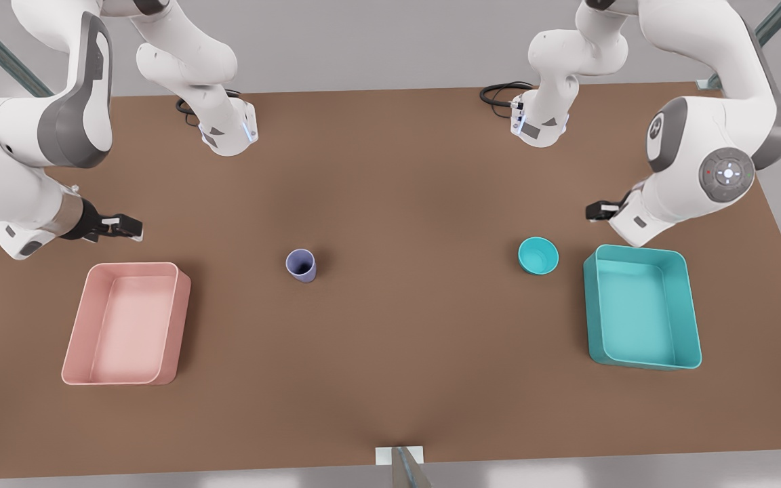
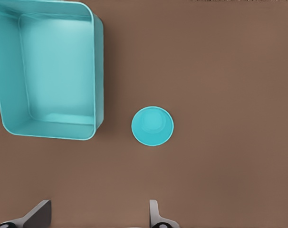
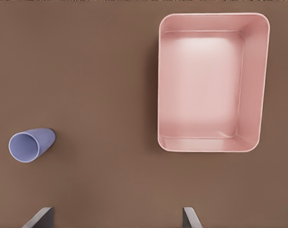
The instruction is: Put the bowls and cups in different boxes
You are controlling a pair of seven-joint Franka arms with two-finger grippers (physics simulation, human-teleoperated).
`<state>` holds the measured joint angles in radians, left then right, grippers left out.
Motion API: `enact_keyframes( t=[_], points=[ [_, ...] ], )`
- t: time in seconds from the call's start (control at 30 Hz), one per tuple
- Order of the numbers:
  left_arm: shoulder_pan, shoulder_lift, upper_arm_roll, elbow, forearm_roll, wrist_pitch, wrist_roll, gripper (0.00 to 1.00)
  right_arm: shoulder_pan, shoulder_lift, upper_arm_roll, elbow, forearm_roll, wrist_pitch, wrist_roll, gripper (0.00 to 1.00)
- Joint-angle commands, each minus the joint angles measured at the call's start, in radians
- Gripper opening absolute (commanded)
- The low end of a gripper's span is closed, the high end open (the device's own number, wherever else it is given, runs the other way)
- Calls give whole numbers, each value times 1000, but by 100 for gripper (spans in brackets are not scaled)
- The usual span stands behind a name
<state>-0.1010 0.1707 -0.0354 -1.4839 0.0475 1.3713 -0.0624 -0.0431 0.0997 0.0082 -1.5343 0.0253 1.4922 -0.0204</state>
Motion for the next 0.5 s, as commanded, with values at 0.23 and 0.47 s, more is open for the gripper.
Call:
enact_keyframes(
  t=[0.23,0.47],
  points=[
    [-249,142,-4,-300,150,560,-34,100,206,86,13,0,-1,114,131,99],
    [-247,219,-4,-601,199,922,-50,100,404,181,15,-113,-18,376,580,99]
  ],
)
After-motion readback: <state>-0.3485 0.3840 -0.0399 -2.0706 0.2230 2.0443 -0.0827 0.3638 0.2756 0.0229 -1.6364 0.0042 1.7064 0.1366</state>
